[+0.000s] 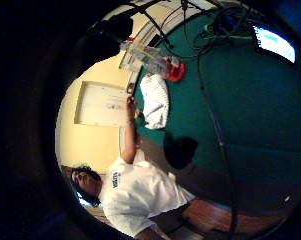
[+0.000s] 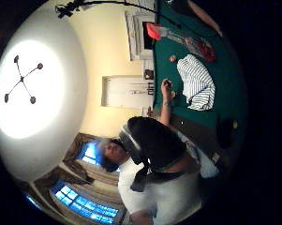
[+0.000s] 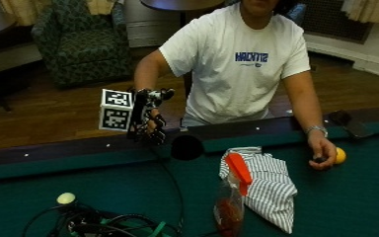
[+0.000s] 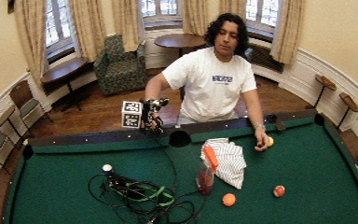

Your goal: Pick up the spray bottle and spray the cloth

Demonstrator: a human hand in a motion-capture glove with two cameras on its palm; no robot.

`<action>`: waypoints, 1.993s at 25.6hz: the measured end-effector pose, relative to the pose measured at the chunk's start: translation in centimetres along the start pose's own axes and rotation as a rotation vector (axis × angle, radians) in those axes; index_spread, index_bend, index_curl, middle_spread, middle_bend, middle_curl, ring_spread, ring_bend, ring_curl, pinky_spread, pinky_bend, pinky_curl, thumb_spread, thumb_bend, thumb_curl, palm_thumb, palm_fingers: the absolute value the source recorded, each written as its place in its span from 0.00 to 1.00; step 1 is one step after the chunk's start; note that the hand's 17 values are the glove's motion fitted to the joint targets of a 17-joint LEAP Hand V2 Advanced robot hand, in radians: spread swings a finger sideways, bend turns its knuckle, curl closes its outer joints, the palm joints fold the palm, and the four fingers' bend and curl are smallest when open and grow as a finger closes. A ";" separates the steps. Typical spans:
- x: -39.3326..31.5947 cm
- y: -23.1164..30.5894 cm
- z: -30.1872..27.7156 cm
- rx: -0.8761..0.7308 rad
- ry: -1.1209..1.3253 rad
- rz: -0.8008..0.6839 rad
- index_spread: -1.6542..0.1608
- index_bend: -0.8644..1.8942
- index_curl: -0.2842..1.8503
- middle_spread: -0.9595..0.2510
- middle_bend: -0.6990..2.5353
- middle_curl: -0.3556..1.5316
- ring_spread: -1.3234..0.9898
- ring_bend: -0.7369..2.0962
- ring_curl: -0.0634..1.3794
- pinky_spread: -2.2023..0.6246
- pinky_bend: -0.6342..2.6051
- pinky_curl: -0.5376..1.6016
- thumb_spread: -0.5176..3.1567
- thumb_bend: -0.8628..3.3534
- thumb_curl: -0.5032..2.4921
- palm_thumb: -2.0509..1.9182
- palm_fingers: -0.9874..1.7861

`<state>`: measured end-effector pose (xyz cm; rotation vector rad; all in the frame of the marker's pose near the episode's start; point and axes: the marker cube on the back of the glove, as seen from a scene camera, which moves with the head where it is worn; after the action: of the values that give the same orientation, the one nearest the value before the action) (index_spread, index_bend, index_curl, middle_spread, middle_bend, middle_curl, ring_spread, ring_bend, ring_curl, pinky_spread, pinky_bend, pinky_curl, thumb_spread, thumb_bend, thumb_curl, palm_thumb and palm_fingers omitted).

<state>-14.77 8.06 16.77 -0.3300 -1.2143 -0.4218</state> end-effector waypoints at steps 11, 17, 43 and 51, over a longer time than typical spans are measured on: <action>1.7 -3.8 1.9 -0.003 -0.024 0.011 0.69 0.37 0.25 0.73 0.27 0.36 0.54 0.38 0.25 0.85 0.33 0.41 0.44 0.20 0.26 0.61 0.51; 2.1 -6.4 3.4 0.028 -0.018 -0.012 0.69 0.37 0.25 0.73 0.27 0.36 0.54 0.38 0.26 0.85 0.32 0.41 0.44 0.20 0.26 0.62 0.51; 1.5 -12.4 6.6 0.264 0.023 -0.065 0.75 0.51 0.37 0.60 0.42 0.51 0.48 0.59 0.45 0.73 0.46 0.53 0.31 0.24 0.36 0.78 0.84; 1.4 -12.0 6.9 0.278 0.022 -0.079 0.76 0.57 0.42 0.60 0.47 0.56 0.48 0.63 0.51 0.74 0.47 0.57 0.24 0.24 0.38 0.79 0.81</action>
<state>-25.81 0.53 20.53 -0.0393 -1.2489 -0.3182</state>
